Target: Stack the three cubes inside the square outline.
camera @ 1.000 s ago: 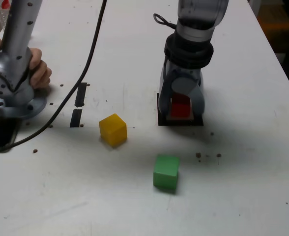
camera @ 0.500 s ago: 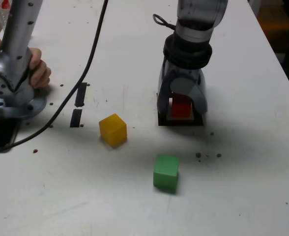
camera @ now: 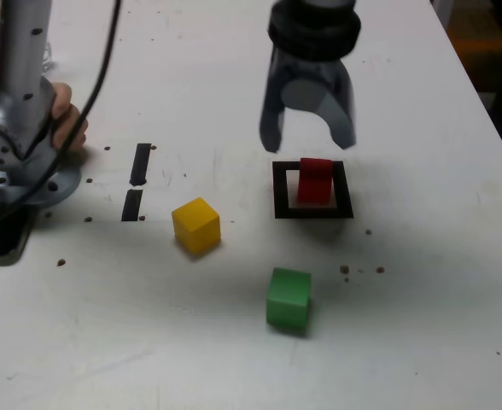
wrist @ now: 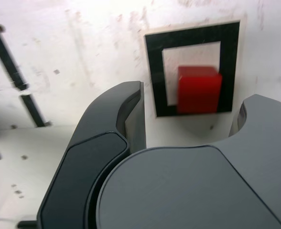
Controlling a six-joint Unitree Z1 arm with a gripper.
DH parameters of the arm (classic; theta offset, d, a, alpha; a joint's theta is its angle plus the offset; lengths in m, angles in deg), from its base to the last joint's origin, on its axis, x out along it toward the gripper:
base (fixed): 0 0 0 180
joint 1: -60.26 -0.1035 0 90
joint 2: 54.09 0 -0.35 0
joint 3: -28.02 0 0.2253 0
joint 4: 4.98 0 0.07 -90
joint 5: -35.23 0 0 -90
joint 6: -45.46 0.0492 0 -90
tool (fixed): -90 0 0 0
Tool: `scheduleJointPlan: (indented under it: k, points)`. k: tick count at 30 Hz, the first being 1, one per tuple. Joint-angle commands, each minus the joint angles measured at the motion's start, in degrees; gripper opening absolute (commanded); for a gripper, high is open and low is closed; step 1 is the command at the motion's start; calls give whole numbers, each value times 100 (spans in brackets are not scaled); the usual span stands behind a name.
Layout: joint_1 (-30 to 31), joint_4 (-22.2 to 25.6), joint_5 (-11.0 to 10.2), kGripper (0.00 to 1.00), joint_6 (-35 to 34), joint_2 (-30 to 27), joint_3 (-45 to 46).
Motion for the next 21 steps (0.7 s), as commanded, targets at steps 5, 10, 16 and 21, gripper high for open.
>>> scheduleJointPlan:
  k: [5, 10, 16, 21]
  points:
    - [372, 434, -153, 76, 38, -525, -37]
    - [802, 586, -195, 76, 164, -870, 200]
    - [1252, 616, -208, 76, 378, -1228, 649]
    - [1932, 591, -383, 76, 530, -1599, 1479]
